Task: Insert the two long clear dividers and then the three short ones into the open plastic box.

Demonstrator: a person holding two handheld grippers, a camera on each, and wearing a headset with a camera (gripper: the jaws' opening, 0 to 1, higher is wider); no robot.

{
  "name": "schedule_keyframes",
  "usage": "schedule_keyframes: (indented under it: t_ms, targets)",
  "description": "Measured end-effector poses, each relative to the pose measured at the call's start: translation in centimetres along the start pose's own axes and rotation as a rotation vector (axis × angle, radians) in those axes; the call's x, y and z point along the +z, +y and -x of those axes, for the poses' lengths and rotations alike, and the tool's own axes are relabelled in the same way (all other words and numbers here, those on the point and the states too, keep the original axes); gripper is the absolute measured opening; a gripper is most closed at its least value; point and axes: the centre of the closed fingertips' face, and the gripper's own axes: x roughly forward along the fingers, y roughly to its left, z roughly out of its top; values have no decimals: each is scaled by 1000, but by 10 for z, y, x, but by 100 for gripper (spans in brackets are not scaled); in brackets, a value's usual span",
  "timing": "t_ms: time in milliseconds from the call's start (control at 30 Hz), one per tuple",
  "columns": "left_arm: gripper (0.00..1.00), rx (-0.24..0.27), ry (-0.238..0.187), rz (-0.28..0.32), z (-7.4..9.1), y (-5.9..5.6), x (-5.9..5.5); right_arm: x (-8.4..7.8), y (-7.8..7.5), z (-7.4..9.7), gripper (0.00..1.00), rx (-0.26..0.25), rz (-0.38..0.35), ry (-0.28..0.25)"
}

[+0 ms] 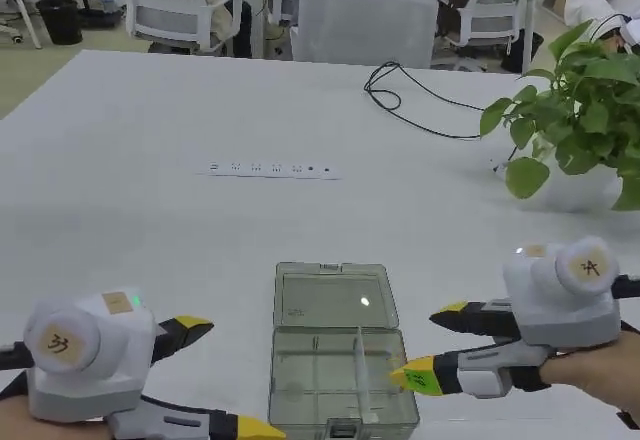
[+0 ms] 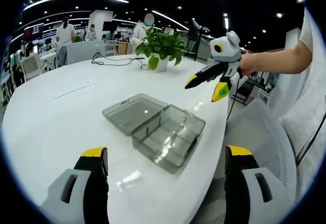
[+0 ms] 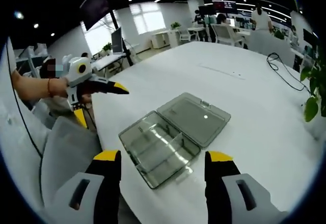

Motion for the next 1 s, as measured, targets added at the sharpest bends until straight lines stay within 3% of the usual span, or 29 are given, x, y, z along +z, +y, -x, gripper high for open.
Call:
schedule_keyframes:
  t_ms: [433,700,900,1000]
  targets:
    - [97,38,29,19,4,9,-7,-14,2,17,82,71,132,-45]
    - [97,74,68,44,6,17,-19,-23,1,23,86,81,153,-63]
    - [93,117,133,72,5,27,-34,-30,-1,25,85,76,156,-59]
    - [90,147,193,96,4,33,-45,-32,-1,26,84,77,154,-62]
